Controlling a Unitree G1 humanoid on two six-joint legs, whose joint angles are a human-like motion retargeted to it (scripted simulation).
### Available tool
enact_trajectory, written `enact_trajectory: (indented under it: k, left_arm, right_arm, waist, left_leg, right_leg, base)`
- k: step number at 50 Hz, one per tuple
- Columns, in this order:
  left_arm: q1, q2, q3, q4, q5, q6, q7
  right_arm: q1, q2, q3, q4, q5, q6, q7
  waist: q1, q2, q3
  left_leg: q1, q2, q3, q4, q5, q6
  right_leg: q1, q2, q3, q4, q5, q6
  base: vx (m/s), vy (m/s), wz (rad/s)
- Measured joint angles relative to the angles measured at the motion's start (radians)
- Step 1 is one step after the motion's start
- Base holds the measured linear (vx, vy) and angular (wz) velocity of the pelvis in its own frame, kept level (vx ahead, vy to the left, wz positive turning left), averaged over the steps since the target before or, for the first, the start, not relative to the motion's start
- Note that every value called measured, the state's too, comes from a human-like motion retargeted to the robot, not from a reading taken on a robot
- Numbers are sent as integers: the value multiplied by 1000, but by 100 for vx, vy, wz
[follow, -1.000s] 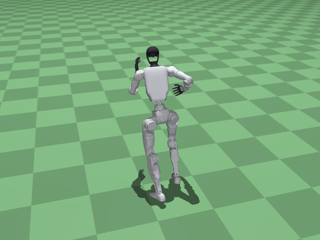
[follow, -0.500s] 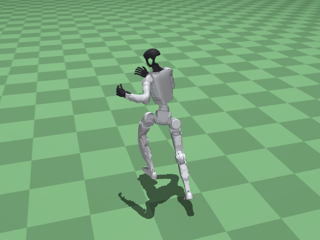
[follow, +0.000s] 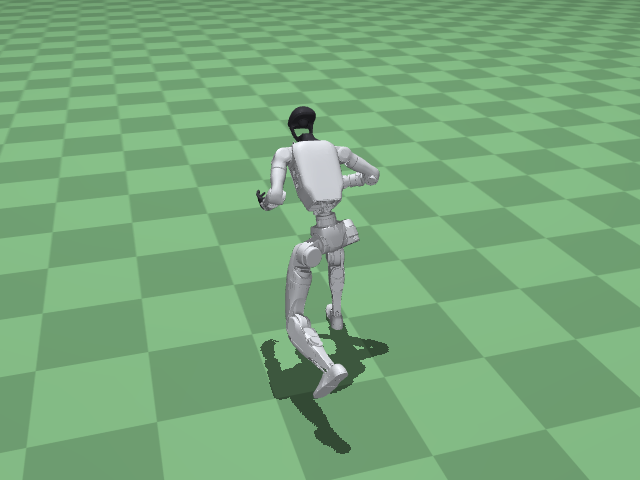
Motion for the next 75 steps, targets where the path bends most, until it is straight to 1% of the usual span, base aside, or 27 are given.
enact_trajectory:
  k: [3,5,6,9,12,15,17,18,20,22,24,27,29,32,35,38,43,46,49,53,57,60,64,67,70,73,75]
  left_arm:
    - [36,-37,-2,303,193,-51,430]
    - [72,-91,-13,463,187,-29,672]
    - [110,-111,-6,510,114,-22,678]
    - [257,-106,49,581,-102,3,544]
    - [391,-75,132,579,-124,-19,451]
    - [417,-88,203,575,-82,-106,558]
    - [384,-100,228,569,-36,-173,685]
    - [367,-94,241,560,4,-198,736]
    - [310,-79,247,551,97,-211,805]
    - [191,-49,223,588,155,-178,814]
    - [-10,13,164,685,120,-110,766]
    - [-440,100,-11,874,169,7,659]
    - [-709,59,-151,894,316,14,696]
    - [-979,-83,-283,763,413,-71,648]
    - [-1080,-184,-331,554,362,-129,427]
    - [-988,-228,-394,325,281,-169,299]
    - [-647,-132,-464,66,390,-66,61]
    - [-382,7,-410,-21,481,-61,47]
    - [-49,69,-265,-10,270,-23,79]
    - [249,68,-11,82,94,-1,209]
    - [366,72,168,7,-14,-115,362]
    - [459,108,238,-105,-38,-178,384]
    - [366,69,196,-121,31,-157,389]
    - [231,-3,107,-76,31,-95,316]
    - [58,-51,-7,53,139,-12,272]
    - [-146,-147,-170,120,13,-93,428]
    - [-293,-100,-199,118,225,-51,370]
  right_arm:
    - [-342,109,137,370,-290,12,-386]
    - [-404,263,93,498,-477,69,-652]
    - [-374,354,26,487,-468,64,-679]
    - [-243,618,-117,414,-279,11,-598]
    - [-88,766,-98,388,-205,-13,-530]
    - [69,782,-27,401,-361,0,-553]
    - [172,767,19,424,-396,12,-554]
    - [215,755,36,437,-389,10,-542]
    - [256,711,71,461,-385,13,-504]
    - [229,658,96,476,-392,21,-465]
    - [181,642,112,532,-396,41,-475]
    - [107,695,134,734,-405,79,-630]
    - [73,686,139,808,-345,57,-732]
    - [50,597,104,762,-340,-4,-706]
    - [54,539,61,683,-309,-25,-564]
    - [93,547,44,607,-182,32,-449]
    - [168,517,-25,470,-110,66,-259]
    - [108,515,-27,451,-80,81,-164]
    - [-89,589,64,457,-186,190,-90]
    - [-342,730,184,323,-378,218,-88]
    - [-397,854,149,70,-284,114,-219]
    - [-264,900,141,-79,-67,53,-192]
    - [-119,848,127,-15,64,146,44]
    - [58,787,55,130,161,190,94]
    - [270,766,-16,323,274,134,-73]
    - [415,757,-85,502,204,60,-332]
    - [516,704,-163,518,112,52,-350]
  waist:
    - [77,-1,0]
    - [140,-43,0]
    - [171,-68,0]
    - [228,-159,0]
    - [253,-256,0]
    - [331,-302,0]
    - [402,-297,0]
    - [426,-297,0]
    - [438,-306,0]
    - [372,-347,0]
    - [264,-397,0]
    - [182,-373,0]
    - [180,-308,0]
    - [181,-217,0]
    - [99,-169,0]
    - [-54,-200,0]
    - [-96,-211,-61]
    - [-24,-188,-107]
    - [49,-174,-98]
    - [175,-129,-104]
    - [378,-165,-243]
    - [455,-270,-383]
    - [390,-338,-396]
    - [338,-330,-356]
    - [336,-306,-288]
    - [305,-271,-215]
    - [248,-217,-177]
  left_leg:
    - [-361,-15,43,428,-122,123]
    - [-580,-150,95,525,-140,167]
    - [-676,-218,122,495,-119,161]
    - [-896,-338,204,265,-58,163]
    - [-969,-351,305,-165,24,190]
    - [-881,-294,449,-733,86,136]
    - [-775,-246,504,-1031,66,44]
    - [-726,-222,517,-1113,60,3]
    - [-651,-174,521,-1138,190,-7]
    - [-683,-168,486,-899,361,102]
    - [-777,-215,447,-526,220,193]
    - [-810,-276,412,-289,82,174]
    - [-777,-312,378,-285,62,170]
    - [-687,-366,320,-345,55,132]
    - [-566,-457,231,-438,98,93]
    - [-443,-591,136,-426,134,66]
    - [-312,-622,93,-240,45,15]
    - [-319,-552,123,-77,-33,11]
    - [-305,-461,176,52,-91,27]
    - [-268,-378,212,122,-144,83]
    - [-253,-225,438,-12,-259,225]
    - [-198,-186,647,-299,-279,246]
    - [-134,-218,787,-549,-174,193]
    - [-154,-249,718,-491,-209,192]
    - [-242,-314,490,-357,-320,210]
    - [-274,-399,329,-295,-378,217]
    - [-234,-435,225,-330,-382,185]
  right_leg:
    - [16,74,-6,106,-123,-102]
    - [35,112,41,132,-129,-136]
    - [61,128,64,132,-106,-136]
    - [181,161,114,104,-8,-108]
    - [331,211,191,63,97,-41]
    - [529,354,347,5,145,65]
    - [697,481,502,-1,165,134]
    - [778,529,572,21,180,165]
    - [870,559,633,147,180,162]
    - [844,435,572,349,68,51]
    - [779,277,509,523,-93,-30]
    - [584,188,442,639,-240,-105]
    - [437,211,434,573,-295,-162]
    - [315,278,439,235,-208,-107]
    - [413,295,471,-397,-39,-30]
    - [612,243,613,-876,101,73]
    - [828,193,505,-938,246,96]
    - [810,232,433,-754,99,89]
    - [765,264,373,-518,-19,76]
    - [843,251,277,-461,-105,-31]
    - [910,156,109,-581,-38,-47]
    - [992,89,-44,-740,138,-29]
    - [1071,75,-4,-705,299,-7]
    - [1036,110,162,-444,245,35]
    - [902,149,289,-61,100,50]
    - [759,160,323,209,-23,15]
    - [696,153,273,290,-111,-28]
  base:
    - [143,-65,-110]
    - [142,-48,-134]
    - [148,-39,-134]
    - [156,-30,-101]
    - [164,-21,-86]
    - [177,-11,-177]
    - [190,9,-228]
    - [188,22,-195]
    - [177,31,-141]
    - [152,38,-8]
    - [125,36,139]
    - [90,23,166]
    - [69,17,115]
    - [65,10,101]
    - [66,5,180]
    - [76,-11,255]
    - [74,-27,142]
    - [57,-22,27]
    - [42,-12,10]
    - [32,0,114]
    - [30,20,227]
    - [29,43,345]
    - [27,52,458]
    - [29,48,491]
    - [33,39,429]
    - [44,35,392]
    - [62,36,377]
